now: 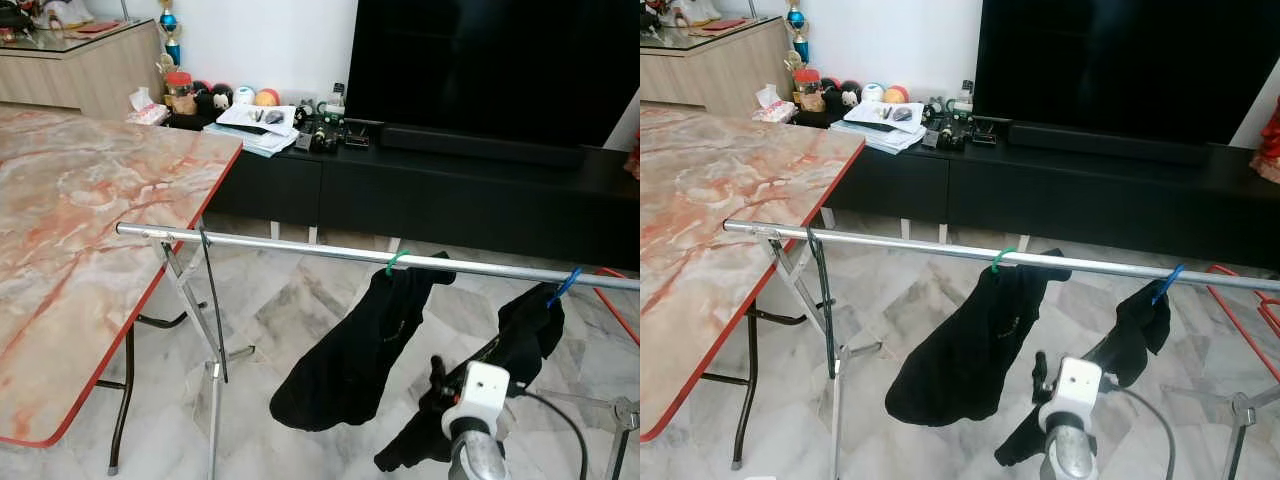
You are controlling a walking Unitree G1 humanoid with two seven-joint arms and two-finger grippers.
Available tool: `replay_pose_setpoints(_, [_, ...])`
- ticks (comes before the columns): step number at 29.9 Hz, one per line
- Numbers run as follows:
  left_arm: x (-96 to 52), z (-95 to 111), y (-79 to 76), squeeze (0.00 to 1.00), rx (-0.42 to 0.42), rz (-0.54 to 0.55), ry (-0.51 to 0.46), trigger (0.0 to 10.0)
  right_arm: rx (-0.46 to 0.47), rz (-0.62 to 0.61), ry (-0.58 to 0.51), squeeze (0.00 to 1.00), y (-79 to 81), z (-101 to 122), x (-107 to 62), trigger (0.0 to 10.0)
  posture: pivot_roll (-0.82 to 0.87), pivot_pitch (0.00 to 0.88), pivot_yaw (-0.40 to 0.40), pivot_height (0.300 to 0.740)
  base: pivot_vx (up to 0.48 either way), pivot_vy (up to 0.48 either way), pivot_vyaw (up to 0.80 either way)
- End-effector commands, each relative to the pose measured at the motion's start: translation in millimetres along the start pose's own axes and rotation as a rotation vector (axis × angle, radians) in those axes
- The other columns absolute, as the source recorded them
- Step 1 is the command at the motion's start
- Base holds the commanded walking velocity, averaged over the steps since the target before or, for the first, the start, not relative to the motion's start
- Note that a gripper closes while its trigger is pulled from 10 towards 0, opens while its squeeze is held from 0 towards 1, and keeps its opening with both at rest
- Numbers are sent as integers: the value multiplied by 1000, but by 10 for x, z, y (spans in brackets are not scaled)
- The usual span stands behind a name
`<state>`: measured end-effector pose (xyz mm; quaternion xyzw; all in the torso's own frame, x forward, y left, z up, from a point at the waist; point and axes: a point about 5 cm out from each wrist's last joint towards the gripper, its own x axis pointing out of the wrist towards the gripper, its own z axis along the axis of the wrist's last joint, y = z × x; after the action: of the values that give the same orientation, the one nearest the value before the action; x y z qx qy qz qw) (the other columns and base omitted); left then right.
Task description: Hang hanger
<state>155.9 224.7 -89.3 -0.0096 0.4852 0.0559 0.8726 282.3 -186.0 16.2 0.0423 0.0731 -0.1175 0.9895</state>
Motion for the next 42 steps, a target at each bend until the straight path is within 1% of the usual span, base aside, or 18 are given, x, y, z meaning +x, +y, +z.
replay_pose_setpoints(1, [-8, -52, 6, 0, 22, -3, 24, 10000, -10, -43, -11, 0, -75, 15, -3, 10000, 147, 0, -64, 740, 0, 0, 0])
replay_pose_setpoints(2, [-7, -49, 7, 0, 23, -4, 23, 10000, -11, -93, -3, 0, -152, 10, -2, 10000, 147, 0, -64, 740, 0, 0, 0])
replay_pose_setpoints(3, [-7, -49, 7, 0, 23, -4, 23, 10000, -11, -93, -3, 0, -152, 10, -2, 10000, 147, 0, -64, 740, 0, 0, 0])
replay_pose_setpoints(5, [-6, -43, 8, 0, 26, -4, 22, 10000, -14, -150, 60, 0, -253, -71, -17, 10000, 146, 0, -63, 740, 0, 0, 0])
replay_pose_setpoints(6, [-6, -43, 8, 0, 26, -4, 22, 10000, -15, -153, 68, 0, -258, -83, -22, 10000, 146, 0, -63, 740, 0, 0, 0])
replay_pose_setpoints(8, [-5, -39, 5, 0, 26, -4, 21, 10000, -11, -169, 131, 0, -278, -157, -34, 10000, 149, 0, -63, 740, 0, 0, 0])
replay_pose_setpoints(12, [-5, -38, 6, 0, 26, -4, 20, 10000, -5, -177, 157, 0, -271, -179, -29, 10000, 154, 0, -63, 740, 0, 0, 0])
replay_pose_setpoints(14, [-5, -36, 7, 0, 27, -4, 20, 10000, 18, -203, 192, 0, -270, -186, -2, 10000, 156, 0, -62, 740, 0, 0, 0])
replay_pose_setpoints(19, [-5, -33, 10, 0, 29, -3, 20, 10000, 42, -239, 248, 0, -295, -205, 25, 10000, 163, 0, -60, 740, 0, 0, 0])
replay_pose_setpoints(23, [-5, -32, 11, 0, 32, -4, 21, 10000, 62, -249, 294, 0, -308, -235, 31, 10000, 163, 0, -60, 740, 0, 0, 0])
replay_pose_setpoints(26, [-5, -28, 14, 0, 35, -5, 19, 10000, 73, -245, 354, 0, -294, -290, 17, 10000, 170, 0, -57, 740, 0, 0, 0])
replay_pose_setpoints(28, [-5, -28, 15, 0, 35, -5, 19, 10000, 78, -246, 369, 0, -289, -305, 12, 10000, 173, 0, -57, 740, 0, 0, 0])
replay_pose_setpoints(31, [-5, -27, 17, 0, 38, -5, 19, 10000, 111, -265, 398, 0, -290, -340, -6, 10000, 178, 0, -55, 740, 0, 0, 0])
replay_pose_setpoints(34, [-5, -26, 19, 0, 42, -4, 20, 10000, 85, -249, 446, 0, -266, -404, -43, 10000, 178, 0, -55, 740, 0, 0, 0])
replay_pose_setpoints(36, [-5, -26, 19, 0, 43, -4, 20, 10000, 105, -235, 449, 0, -249, -412, -47, 10000, 178, 0, -55, 740, 0, 0, 0])
replay_pose_setpoints(37, [-5, -25, 19, 0, 43, -4, 20, 10000, 112, -229, 449, 0, -244, -412, -45, 4431, 178, 0, -55, 740, 0, 0, 0])
replay_pose_setpoints(38, [-5, -25, 21, 0, 44, -4, 19, 10000, 110, -223, 449, 0, -241, -411, -44, 0, 187, 0, -54, 740, 0, 0, 0])
replay_pose_setpoints(42, [-6, -22, 26, 0, 46, -2, 18, 10000, 124, -220, 445, 0, -237, -405, -39, 0, 189, 0, -54, 740, 0, 0, 0])
